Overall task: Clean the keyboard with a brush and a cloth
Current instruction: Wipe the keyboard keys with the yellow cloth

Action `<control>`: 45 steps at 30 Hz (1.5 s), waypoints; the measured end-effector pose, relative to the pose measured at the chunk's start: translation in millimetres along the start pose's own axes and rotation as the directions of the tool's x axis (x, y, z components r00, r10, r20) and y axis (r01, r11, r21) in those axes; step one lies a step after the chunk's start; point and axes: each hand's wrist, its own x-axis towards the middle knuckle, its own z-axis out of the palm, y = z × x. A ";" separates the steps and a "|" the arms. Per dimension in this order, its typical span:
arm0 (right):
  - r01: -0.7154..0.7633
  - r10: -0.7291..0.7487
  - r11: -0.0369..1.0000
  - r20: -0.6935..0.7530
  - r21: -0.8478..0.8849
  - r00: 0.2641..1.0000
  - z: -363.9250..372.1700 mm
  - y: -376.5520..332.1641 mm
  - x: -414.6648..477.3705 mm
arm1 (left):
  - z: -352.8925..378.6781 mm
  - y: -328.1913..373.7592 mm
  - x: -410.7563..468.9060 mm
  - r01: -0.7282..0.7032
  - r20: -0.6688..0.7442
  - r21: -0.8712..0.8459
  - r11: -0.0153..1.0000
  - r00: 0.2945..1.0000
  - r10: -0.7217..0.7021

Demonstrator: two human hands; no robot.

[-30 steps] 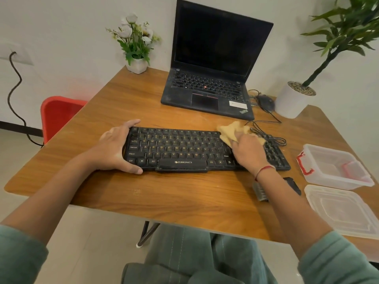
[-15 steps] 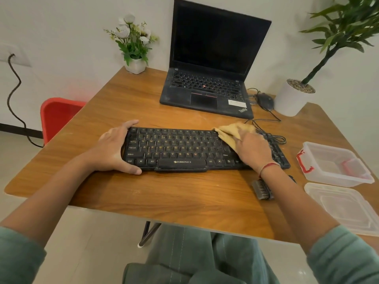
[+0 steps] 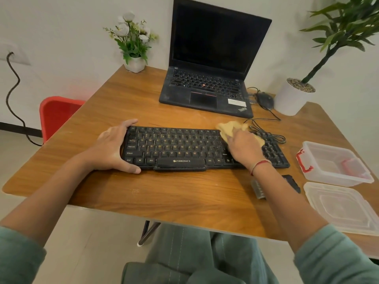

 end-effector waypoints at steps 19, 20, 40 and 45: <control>-0.126 0.127 0.971 -0.010 -0.204 0.992 -2.6 4.8 3.4 | 1.5 1.1 0.6 0.007 -0.011 0.014 1.000 1.000 -0.007; -0.065 0.065 0.984 -0.004 -0.168 0.998 -0.4 -5.2 1.5 | 1.3 1.4 0.1 0.009 -0.010 0.012 1.000 1.000 -0.009; -0.102 0.100 0.993 0.040 0.063 0.994 -1.6 2.3 -9.1 | 2.4 4.1 -0.3 0.027 -0.031 0.012 1.000 0.999 -0.026; 0.185 -0.187 0.962 -0.007 0.200 0.982 6.3 -27.9 -39.8 | 2.0 3.0 -1.0 0.029 -0.029 0.006 1.000 0.999 -0.028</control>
